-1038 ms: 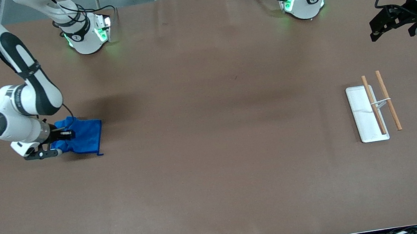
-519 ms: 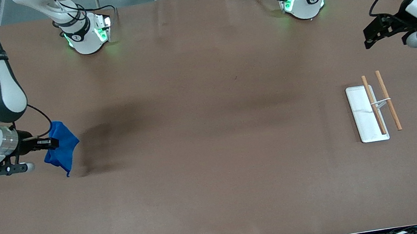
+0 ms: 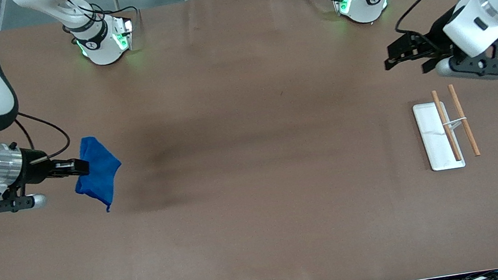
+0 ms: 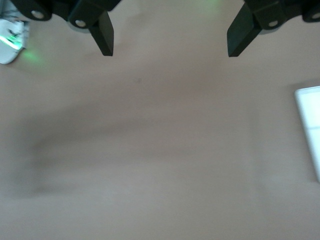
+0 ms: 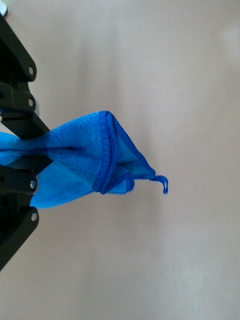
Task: Right arm passes towel to left arm to hang
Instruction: 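Lift the towel with the right gripper while the left gripper approaches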
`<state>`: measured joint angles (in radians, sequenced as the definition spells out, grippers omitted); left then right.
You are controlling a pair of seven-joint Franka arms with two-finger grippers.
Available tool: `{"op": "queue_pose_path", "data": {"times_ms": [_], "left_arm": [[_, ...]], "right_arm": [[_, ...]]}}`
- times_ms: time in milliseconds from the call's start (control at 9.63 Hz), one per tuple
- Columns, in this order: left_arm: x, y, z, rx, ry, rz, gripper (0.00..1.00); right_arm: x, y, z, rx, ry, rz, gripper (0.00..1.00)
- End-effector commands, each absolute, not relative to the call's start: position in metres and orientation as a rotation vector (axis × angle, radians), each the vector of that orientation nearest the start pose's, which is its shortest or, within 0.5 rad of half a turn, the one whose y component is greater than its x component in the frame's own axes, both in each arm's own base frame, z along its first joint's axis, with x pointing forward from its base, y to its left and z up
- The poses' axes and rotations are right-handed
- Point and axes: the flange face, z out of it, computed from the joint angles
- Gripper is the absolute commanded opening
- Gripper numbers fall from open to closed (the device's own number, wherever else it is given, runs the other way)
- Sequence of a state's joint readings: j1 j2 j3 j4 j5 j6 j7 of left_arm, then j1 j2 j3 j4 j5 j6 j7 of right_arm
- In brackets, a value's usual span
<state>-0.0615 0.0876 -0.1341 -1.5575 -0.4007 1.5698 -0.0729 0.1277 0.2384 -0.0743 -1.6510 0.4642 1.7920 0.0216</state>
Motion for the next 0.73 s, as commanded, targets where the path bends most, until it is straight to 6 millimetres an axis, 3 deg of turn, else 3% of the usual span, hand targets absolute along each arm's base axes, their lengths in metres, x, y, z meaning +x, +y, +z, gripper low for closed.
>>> {"op": "queue_pose_path", "data": {"times_ms": [0,311,415,623], "left_arm": [[0.588,-0.193,0.536,-3.748,0.375,0.305,1.00],[0.611,-0.252,0.490,-4.065,0.562,0.199,0.96],[0.615,-0.264,0.469,-4.148,0.664,0.187,0.92],[0.619,-0.278,0.426,-4.399,0.636,0.190,0.88]], "right_arm": [[0.615,0.137,0.507,-2.580,0.177,0.152,0.00],[0.614,0.179,0.541,-2.294,0.195,0.172,0.00],[0.613,0.196,0.547,-2.194,0.199,0.189,0.00],[0.605,0.227,0.555,-2.095,0.180,0.225,0.00]]}}
